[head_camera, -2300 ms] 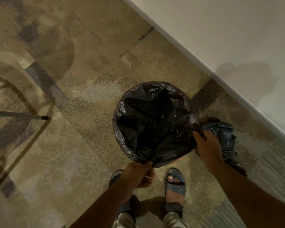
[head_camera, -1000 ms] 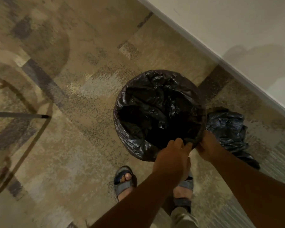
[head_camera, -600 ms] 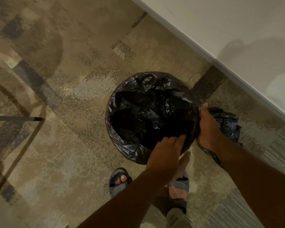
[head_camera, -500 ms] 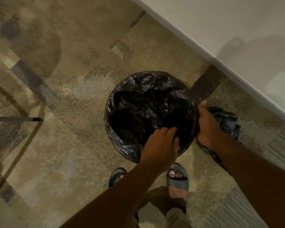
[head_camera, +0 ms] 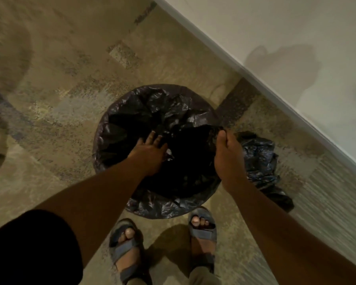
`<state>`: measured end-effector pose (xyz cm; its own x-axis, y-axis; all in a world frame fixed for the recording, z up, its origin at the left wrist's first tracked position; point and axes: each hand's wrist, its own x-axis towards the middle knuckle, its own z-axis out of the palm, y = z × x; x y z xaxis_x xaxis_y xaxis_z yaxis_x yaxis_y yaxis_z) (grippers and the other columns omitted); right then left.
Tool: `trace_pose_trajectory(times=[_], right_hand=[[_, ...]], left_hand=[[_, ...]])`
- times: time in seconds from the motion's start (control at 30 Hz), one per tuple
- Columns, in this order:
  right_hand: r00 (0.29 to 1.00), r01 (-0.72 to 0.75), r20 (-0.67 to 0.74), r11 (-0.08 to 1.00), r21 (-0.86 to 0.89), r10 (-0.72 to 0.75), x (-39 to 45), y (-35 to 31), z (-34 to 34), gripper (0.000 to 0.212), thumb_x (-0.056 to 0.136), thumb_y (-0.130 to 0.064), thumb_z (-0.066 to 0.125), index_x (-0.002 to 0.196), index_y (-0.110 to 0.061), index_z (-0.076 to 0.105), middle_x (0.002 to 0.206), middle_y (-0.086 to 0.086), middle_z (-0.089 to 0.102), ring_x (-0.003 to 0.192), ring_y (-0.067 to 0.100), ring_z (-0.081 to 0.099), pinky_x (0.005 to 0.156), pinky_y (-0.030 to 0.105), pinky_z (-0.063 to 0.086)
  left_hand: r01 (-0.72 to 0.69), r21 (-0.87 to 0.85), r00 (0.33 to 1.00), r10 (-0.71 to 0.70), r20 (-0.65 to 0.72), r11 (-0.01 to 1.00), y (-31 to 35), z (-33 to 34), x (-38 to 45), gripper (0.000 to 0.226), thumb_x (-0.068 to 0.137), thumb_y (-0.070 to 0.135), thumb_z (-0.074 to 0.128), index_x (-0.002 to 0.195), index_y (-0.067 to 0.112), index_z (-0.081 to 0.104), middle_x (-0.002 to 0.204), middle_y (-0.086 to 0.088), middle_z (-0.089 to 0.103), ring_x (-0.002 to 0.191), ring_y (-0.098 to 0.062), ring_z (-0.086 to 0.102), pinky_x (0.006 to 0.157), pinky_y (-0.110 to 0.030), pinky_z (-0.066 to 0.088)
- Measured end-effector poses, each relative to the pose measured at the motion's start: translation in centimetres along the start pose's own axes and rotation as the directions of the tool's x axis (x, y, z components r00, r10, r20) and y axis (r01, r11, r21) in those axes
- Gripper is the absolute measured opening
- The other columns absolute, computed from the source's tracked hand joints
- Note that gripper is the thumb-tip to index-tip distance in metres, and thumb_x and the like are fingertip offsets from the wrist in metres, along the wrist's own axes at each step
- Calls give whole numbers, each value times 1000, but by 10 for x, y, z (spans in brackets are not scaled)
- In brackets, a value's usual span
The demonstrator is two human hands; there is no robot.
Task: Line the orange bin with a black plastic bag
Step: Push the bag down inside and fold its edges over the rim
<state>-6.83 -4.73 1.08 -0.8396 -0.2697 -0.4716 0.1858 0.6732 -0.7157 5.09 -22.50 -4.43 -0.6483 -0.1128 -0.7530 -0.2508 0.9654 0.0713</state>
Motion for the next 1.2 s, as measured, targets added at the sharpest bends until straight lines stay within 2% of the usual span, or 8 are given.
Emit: trace_pose_trajectory(times=[0.3, 0.5, 0.63, 0.73, 0.83, 0.9, 1.07, 1.2], right_hand=[[995, 88, -41, 996, -21, -89, 1, 8, 3, 45, 105, -41, 33, 138, -17, 51, 115, -11, 60, 100, 0, 54, 68, -4, 34], [987, 117, -109, 993, 18, -115, -9, -5, -2, 32, 105, -33, 36, 126, -20, 57, 106, 4, 63, 89, 15, 58, 76, 37, 47], [803, 506, -293, 853, -125, -519, -26, -31, -9, 28, 97, -16, 50, 122, -14, 60, 117, 14, 53, 102, 25, 55, 86, 33, 48], [718, 685, 3, 706, -181, -696, -38, -38, 11, 17, 92, -11, 51, 99, -14, 66, 105, 5, 58, 98, 17, 54, 84, 25, 44], [741, 645, 504, 678, -352, -443, -40, -29, 42, 26, 93, -18, 45, 106, -14, 67, 114, 6, 61, 109, 23, 51, 91, 37, 45], [727, 628, 678, 508, -589, -113, -31, -14, 58, 36, 95, -26, 44, 127, -16, 58, 136, 10, 52, 128, 33, 41, 103, 46, 40], [589, 681, 671, 170, -712, 450, -16, 9, 76, 50, 97, -30, 38, 145, -15, 43, 157, 14, 33, 146, 41, 16, 117, 63, 5], [565, 676, 627, 135, -724, 536, -15, 1, 82, 43, 97, -22, 37, 136, -13, 52, 146, 16, 47, 139, 41, 33, 116, 62, 11]], left_hand=[[180, 206, 968, -210, 135, 962, -8, 0, 21, 64, 101, 29, 40, 157, 14, 13, 164, -11, 12, 150, -31, 7, 116, -42, 21], [185, 142, 975, -199, 94, 972, 1, -2, 15, 45, 100, 27, 41, 144, 18, 46, 151, -8, 43, 139, -31, 31, 108, -38, 30], [59, -63, 977, -71, -202, 996, 14, -15, 7, 31, 92, 26, 55, 120, 16, 64, 128, -11, 58, 120, -31, 50, 86, -38, 46], [-117, -144, 968, 81, -237, 983, 15, -12, 2, 32, 94, 23, 53, 124, 14, 58, 125, -12, 61, 113, -31, 59, 79, -39, 49], [-142, 60, 985, 147, -85, 988, 3, -9, 8, 37, 101, 22, 40, 135, 11, 52, 140, -13, 52, 127, -30, 51, 99, -41, 42], [-107, 240, 993, 114, -12, 965, -11, -14, 20, 41, 102, 23, 39, 141, 15, 47, 147, -12, 47, 136, -30, 42, 113, -43, 27], [-51, 272, 995, 27, 92, 961, -25, -33, 40, 52, 103, 25, 39, 151, 10, 31, 160, -16, 23, 146, -34, 25, 119, -47, 13], [33, -66, 997, -27, 78, 997, -17, -29, 33, 37, 100, 22, 47, 133, 7, 56, 141, -22, 51, 127, -37, 51, 103, -41, 43]])
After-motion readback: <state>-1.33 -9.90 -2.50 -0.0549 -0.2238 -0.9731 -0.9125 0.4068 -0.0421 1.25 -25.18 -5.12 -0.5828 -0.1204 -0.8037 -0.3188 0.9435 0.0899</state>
